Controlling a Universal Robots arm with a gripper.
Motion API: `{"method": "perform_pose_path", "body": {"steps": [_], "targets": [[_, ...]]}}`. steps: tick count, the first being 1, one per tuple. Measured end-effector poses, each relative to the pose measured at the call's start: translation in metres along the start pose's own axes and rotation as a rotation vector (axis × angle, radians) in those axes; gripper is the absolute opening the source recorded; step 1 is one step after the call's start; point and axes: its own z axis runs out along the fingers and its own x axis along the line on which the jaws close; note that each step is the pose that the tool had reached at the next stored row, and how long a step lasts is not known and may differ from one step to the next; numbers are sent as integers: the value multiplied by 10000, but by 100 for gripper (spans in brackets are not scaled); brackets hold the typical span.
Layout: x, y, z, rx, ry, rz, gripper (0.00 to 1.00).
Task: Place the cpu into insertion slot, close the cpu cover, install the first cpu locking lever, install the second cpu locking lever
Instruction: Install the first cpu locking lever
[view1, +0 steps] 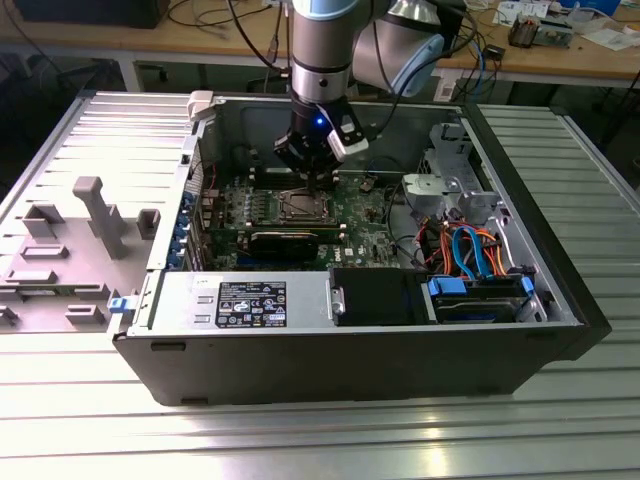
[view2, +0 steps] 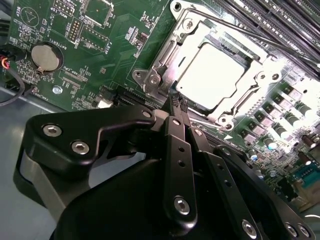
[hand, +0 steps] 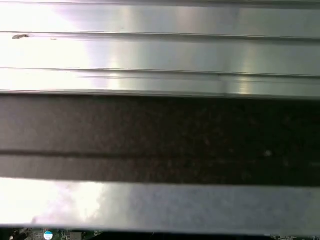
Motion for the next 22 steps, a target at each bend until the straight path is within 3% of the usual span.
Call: {"method": "perform_pose_path", "body": {"steps": [7,11,22], "targets": [[1,2,-84,-11,13,0,11],[42,4,-85,-85,11,-8,11],[112,24,-84,-94,17,-230,11]]}}
